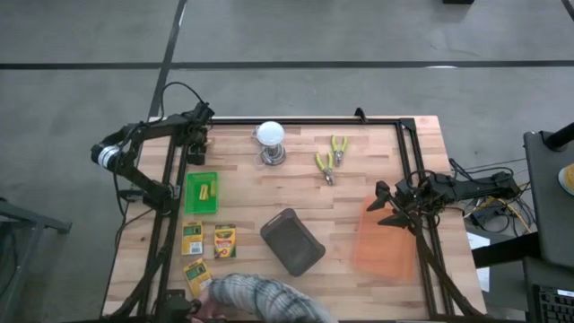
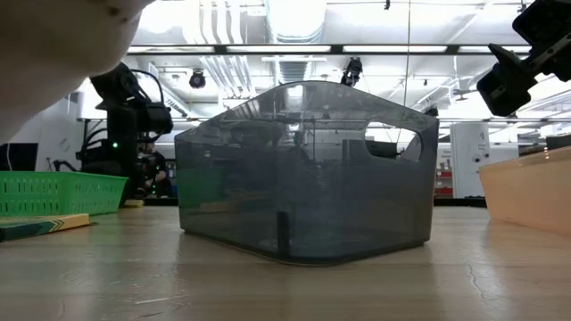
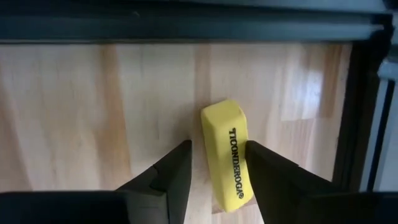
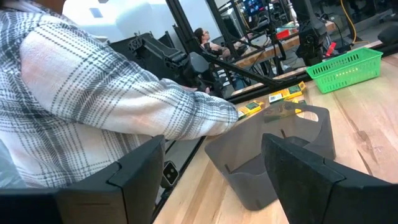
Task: Pick & Place School Supplies
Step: Put the yellow eraser into the green bin
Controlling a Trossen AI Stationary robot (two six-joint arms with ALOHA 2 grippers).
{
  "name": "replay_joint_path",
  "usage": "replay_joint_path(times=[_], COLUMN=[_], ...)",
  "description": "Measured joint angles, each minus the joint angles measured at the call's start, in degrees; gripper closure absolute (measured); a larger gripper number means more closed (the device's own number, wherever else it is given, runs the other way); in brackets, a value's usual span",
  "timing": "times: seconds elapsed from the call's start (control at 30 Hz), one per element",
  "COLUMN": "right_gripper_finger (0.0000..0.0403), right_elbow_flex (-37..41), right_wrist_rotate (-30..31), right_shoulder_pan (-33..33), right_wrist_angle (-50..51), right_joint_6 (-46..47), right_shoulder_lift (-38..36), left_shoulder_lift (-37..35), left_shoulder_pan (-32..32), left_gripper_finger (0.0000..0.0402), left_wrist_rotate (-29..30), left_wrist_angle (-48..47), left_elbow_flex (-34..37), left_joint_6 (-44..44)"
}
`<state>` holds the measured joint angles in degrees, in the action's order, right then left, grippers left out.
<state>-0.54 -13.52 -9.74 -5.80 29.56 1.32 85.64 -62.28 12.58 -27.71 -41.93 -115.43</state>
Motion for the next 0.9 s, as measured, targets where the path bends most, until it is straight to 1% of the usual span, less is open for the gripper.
replay_joint_path(times=[0.23,0.47,0.6,0.9], right_gripper_finger=[0.0135,0.0141,0.0142,0.0135], right_elbow_flex=[0.0,0.0,0.0,0.0], right_wrist_rotate=[0.0,0.02,0.0,0.01], right_shoulder_pan=[-0.02,0.0,0.0,-0.01], right_wrist_angle=[0.0,0.02,0.0,0.01], right_joint_6=[0.0,0.0,0.0,0.0], right_shoulder_lift=[0.0,-0.02,0.0,-0.01], left_shoulder_lift=[0.12,0.14,0.14,0.14], left_shoulder_pan=[0.04,0.26,0.43,0.7], left_gripper_finger=[0.0293,0.0336,0.0345,0.0346], left_wrist_rotate=[-0.79,-1.34,-1.18,-1.23], left_wrist_angle=[1.3,1.41,1.41,2.41], left_elbow_flex=[0.09,0.09,0.09,0.17], left_joint_6=[1.59,1.72,1.72,4.34])
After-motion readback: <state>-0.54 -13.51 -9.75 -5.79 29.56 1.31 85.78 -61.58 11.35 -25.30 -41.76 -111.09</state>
